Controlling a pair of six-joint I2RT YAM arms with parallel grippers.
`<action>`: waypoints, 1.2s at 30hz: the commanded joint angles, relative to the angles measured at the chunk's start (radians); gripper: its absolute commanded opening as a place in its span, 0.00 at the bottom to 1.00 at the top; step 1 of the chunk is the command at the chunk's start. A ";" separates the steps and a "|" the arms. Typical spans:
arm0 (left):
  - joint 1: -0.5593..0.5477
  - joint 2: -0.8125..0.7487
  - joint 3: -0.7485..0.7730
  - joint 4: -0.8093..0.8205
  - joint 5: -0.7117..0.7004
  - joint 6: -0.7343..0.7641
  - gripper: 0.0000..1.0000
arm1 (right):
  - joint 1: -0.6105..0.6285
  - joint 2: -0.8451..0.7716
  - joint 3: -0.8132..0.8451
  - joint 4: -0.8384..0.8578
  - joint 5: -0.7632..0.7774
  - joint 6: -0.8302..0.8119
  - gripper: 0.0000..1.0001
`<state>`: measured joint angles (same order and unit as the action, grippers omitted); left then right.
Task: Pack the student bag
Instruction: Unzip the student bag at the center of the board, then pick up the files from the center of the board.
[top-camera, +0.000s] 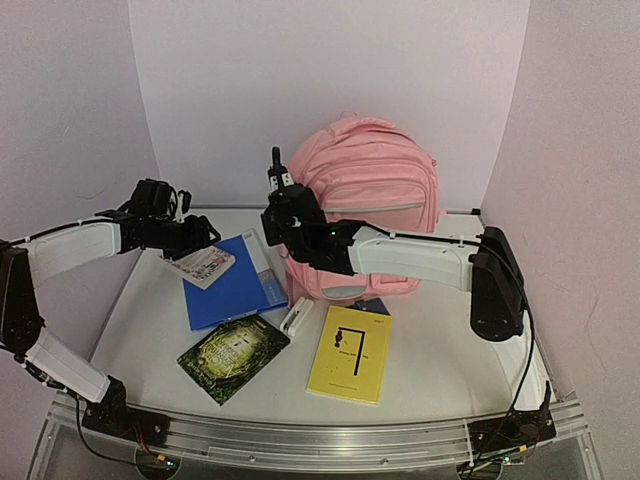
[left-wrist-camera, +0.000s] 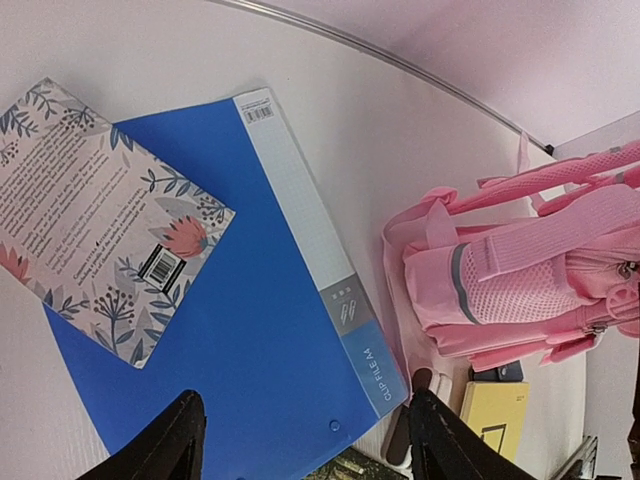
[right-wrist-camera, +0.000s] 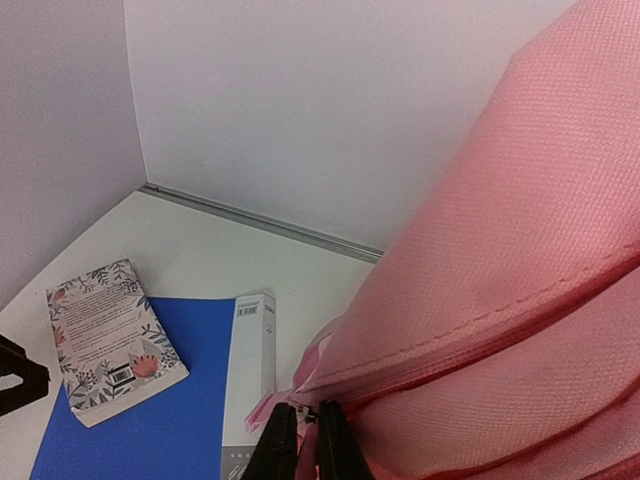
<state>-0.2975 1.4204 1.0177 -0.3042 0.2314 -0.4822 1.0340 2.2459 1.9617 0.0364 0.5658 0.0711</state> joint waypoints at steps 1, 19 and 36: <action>0.009 -0.044 -0.014 -0.005 -0.012 -0.016 0.73 | 0.019 0.035 0.013 -0.095 -0.069 0.008 0.17; -0.128 0.000 -0.082 0.006 -0.110 0.225 0.90 | 0.089 -0.319 -0.196 -0.103 -0.390 0.170 0.77; -0.447 0.164 -0.141 0.102 -0.406 0.468 0.98 | -0.050 -0.846 -0.646 -0.105 -0.109 0.321 0.98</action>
<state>-0.6842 1.5329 0.8726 -0.2698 -0.0380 -0.0900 1.0722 1.5068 1.3881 -0.0779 0.3564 0.3324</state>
